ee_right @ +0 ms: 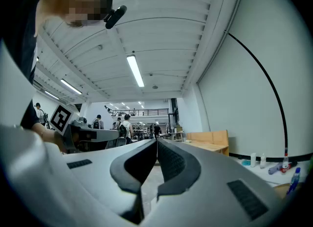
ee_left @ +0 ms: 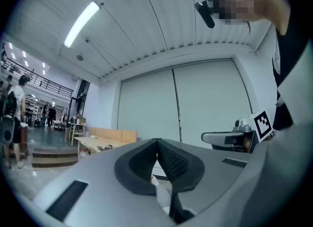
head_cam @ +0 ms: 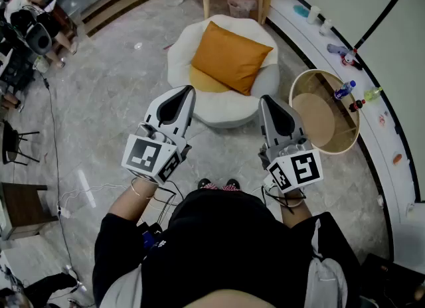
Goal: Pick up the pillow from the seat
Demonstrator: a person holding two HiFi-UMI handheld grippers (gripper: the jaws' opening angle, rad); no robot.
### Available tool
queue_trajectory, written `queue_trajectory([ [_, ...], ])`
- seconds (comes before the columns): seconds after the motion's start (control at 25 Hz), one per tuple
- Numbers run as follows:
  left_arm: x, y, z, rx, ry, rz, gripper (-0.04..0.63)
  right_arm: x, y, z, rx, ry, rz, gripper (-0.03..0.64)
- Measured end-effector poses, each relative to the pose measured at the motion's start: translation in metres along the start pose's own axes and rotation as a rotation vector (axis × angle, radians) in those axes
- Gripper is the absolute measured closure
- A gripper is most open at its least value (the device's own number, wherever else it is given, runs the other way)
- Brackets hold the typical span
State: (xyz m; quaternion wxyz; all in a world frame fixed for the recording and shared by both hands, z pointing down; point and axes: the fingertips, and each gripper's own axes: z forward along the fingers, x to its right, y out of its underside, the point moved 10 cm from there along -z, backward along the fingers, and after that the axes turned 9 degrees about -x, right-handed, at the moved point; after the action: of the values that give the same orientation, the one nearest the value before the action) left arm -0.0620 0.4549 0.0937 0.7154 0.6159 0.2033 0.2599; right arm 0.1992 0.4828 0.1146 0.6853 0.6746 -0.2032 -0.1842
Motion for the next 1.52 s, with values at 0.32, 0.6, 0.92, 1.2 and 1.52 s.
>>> queue_trajectory([
  [0.32, -0.006, 0.001, -0.010, 0.002, 0.009, 0.017, 0.586, -0.012, -0.003, 0.005, 0.003, 0.001, -0.007, 0.595],
  [0.6, -0.014, 0.002, -0.018, 0.004, 0.015, 0.014, 0.586, -0.019, -0.006, 0.006, 0.039, -0.006, 0.043, 0.594],
  [0.92, -0.026, 0.005, -0.024, 0.027, 0.027, 0.008, 0.586, -0.028, -0.007, 0.010, 0.043, 0.017, 0.048, 0.594],
  [1.2, -0.045, 0.009, -0.040, 0.005, 0.021, -0.013, 0.586, -0.049, -0.008, 0.022, 0.041, 0.013, 0.035, 0.594],
  [1.52, -0.077, 0.009, -0.063, 0.074, 0.003, -0.007, 0.586, -0.082, -0.013, 0.049, 0.036, -0.005, 0.023, 0.594],
])
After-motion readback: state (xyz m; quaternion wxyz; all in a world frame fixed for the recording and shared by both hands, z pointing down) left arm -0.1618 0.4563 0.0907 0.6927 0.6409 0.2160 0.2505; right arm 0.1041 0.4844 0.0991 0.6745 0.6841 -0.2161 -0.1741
